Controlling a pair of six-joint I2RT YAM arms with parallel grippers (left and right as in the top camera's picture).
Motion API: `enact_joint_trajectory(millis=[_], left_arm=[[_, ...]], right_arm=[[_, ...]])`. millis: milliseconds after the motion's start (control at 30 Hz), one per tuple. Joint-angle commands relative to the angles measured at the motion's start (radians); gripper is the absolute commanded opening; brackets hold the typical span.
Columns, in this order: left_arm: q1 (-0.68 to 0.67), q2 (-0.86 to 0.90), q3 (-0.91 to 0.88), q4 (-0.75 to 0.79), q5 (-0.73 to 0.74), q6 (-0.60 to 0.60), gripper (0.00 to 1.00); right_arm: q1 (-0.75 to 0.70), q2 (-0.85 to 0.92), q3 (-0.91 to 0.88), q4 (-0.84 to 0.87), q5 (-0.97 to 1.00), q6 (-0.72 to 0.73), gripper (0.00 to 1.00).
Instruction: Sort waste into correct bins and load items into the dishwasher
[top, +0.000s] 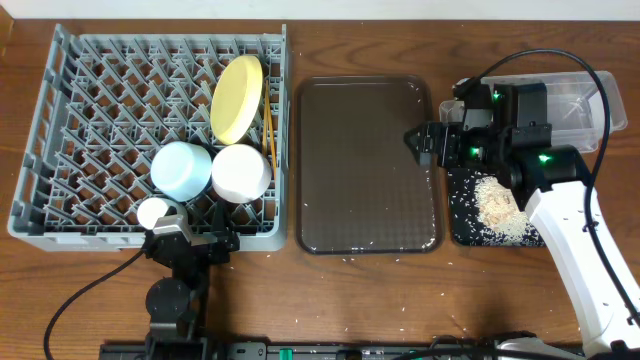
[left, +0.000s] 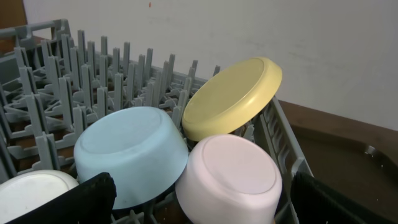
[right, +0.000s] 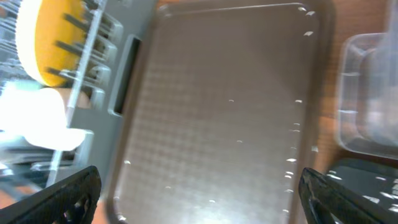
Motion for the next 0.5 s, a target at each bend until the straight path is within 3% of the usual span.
enact_joint_trajectory(millis=[0,133,233,467], left_arm=[[0.005,0.002,-0.015,-0.046,-0.011,-0.013,0.91],[0.005,0.002,-0.015,-0.046,-0.011,-0.013,0.91],[0.005,0.002,-0.015,-0.046,-0.011,-0.013,0.91],[0.005,0.002,-0.015,-0.046,-0.011,-0.013,0.91]], right_arm=[[0.013,-0.084,-0.031,0.047,0.191,-0.116,0.99],[0.050,-0.258,-0.209,0.216,0.245,-0.273,0.99],[0.040,-0.443,-0.396,0.335,0.249,-0.287,0.99],[-0.089,-0.979,-0.754,0.348,0.249,-0.286,0.99]])
